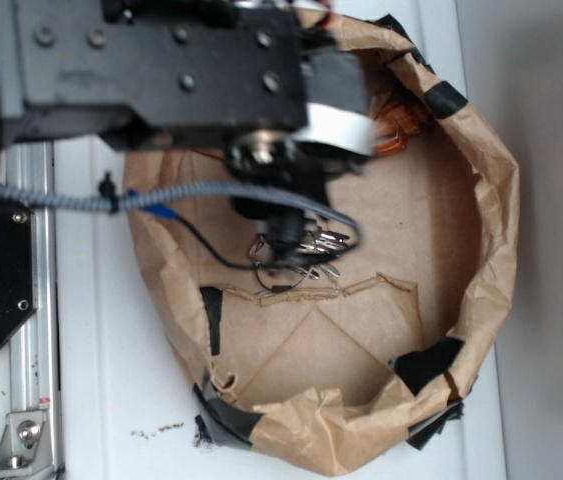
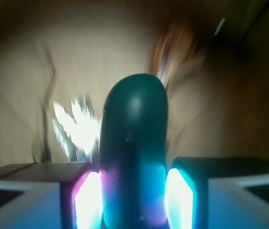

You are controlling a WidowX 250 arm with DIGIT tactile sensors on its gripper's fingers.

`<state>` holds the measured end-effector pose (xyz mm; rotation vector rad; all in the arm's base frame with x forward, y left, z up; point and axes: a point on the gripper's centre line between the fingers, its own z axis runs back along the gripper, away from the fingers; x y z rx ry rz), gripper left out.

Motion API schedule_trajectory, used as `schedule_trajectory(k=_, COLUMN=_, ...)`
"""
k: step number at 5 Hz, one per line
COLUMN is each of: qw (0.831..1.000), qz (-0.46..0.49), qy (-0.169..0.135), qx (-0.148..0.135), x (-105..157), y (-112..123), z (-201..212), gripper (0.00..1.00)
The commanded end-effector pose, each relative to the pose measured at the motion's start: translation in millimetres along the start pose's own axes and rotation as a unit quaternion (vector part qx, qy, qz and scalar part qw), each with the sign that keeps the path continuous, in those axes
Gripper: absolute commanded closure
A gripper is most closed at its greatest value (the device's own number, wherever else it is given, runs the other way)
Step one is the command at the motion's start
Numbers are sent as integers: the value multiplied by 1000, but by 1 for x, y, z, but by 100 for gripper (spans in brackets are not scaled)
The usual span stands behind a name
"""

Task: Grab the plastic pickle.

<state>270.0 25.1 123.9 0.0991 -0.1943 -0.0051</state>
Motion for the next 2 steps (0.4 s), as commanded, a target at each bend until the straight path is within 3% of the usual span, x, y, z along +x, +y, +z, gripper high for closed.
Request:
schedule_trajectory(k=1, qw=997, qz=16, qy=-33, qx=-73, x=26, y=-15, z=75, gripper=100)
schedule_trajectory(k=2, qw=998, qz=4, qy=-13, qx=-61, x=19, y=-12, z=68, gripper=100)
